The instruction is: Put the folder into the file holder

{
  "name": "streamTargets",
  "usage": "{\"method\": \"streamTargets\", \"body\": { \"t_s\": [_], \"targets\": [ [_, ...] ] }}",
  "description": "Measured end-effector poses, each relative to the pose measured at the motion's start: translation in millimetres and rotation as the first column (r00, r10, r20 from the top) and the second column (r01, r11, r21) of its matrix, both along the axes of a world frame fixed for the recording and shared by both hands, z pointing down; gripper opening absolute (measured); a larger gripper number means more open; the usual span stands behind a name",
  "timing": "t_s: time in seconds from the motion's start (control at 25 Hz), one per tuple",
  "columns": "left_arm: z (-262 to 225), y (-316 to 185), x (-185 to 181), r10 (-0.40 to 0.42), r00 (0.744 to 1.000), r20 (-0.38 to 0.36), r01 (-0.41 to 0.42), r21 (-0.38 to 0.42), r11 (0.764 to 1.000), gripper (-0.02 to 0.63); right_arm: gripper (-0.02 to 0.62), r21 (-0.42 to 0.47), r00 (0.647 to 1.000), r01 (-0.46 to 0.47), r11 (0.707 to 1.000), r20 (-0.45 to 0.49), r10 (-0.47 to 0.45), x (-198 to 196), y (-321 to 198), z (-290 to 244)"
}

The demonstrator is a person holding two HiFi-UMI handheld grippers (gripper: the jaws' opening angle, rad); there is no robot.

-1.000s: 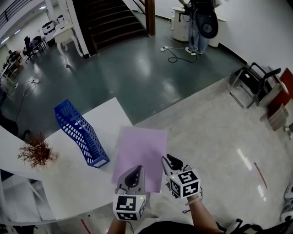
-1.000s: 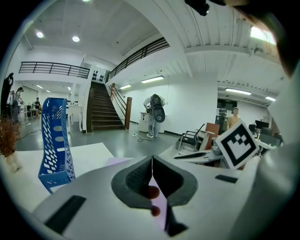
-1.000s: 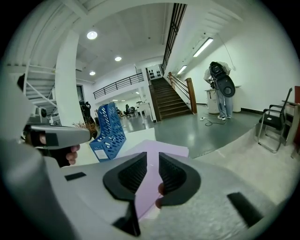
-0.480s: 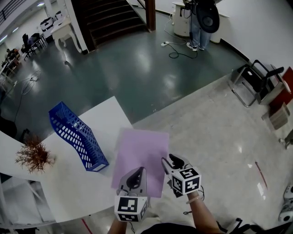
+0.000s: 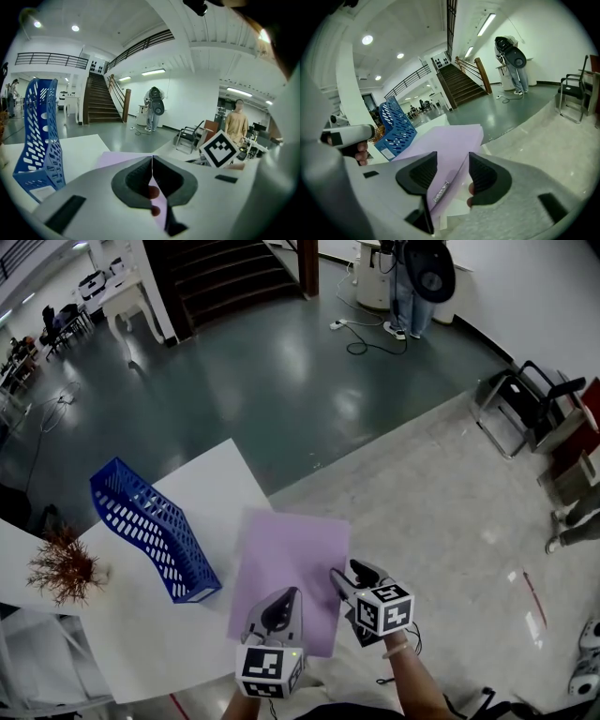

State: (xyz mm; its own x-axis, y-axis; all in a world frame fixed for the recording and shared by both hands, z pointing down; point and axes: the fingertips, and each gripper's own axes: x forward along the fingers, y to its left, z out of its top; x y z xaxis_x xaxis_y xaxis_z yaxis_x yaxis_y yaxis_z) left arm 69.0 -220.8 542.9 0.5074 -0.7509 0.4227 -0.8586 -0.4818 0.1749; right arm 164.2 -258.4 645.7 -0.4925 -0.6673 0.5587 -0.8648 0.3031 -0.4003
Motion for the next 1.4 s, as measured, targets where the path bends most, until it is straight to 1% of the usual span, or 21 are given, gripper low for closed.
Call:
{"method": "streamTargets", "body": {
  "t_s": [0.08, 0.28, 0.52, 0.72, 1.0, 1.2, 1.4],
  "targets": [
    [2.6, -3.0, -0.4, 0.002, 1.0, 0.001, -0.002, -0.004, 1.0, 0.006, 0.195, -0.021, 1.0, -0.002, 1.0, 0.023, 0.003, 0.8, -1.1, 6.2],
    [13.3, -10.1, -0.3, 0.006, 1.0, 0.009, -0.006, -0.017, 1.0, 0.005, 0.229, -0.078, 0.992, 0.012, 0.997, 0.122, -0.002, -4.2, -0.5, 19.3],
    [24.0, -14.2, 9.6, 0.026, 1.0, 0.012, -0.026, -0.041, 0.999, 0.006, 0.255, -0.127, 0.981, 0.031, 0.991, 0.196, -0.006, -6.2, -1.4, 32.8],
    [29.8, -18.7, 15.6, 0.038, 0.999, -0.002, -0.038, -0.055, 0.998, 0.006, 0.264, -0.165, 0.954, 0.038, 0.986, 0.299, 0.014, -10.7, -4.3, 38.3],
    [37.1, -24.2, 17.7, 0.037, 0.999, 0.0, -0.037, -0.072, 0.997, 0.006, 0.27, -0.201, 0.926, 0.065, 0.977, 0.376, 0.016, -14.8, -6.6, 45.2],
    [39.7, -25.7, 21.5, 0.046, 0.999, -0.006, -0.046, -0.083, 0.996, 0.005, 0.272, -0.225, 0.878, 0.113, 0.968, 0.479, 0.009, -22.7, -7.7, 46.5],
    [39.4, -25.3, 23.4, 0.052, 0.999, -0.001, -0.052, -0.086, 0.995, 0.006, 0.272, -0.234, 0.855, 0.145, 0.961, 0.519, -0.002, -30.9, -10.1, 48.8]
  ]
}}
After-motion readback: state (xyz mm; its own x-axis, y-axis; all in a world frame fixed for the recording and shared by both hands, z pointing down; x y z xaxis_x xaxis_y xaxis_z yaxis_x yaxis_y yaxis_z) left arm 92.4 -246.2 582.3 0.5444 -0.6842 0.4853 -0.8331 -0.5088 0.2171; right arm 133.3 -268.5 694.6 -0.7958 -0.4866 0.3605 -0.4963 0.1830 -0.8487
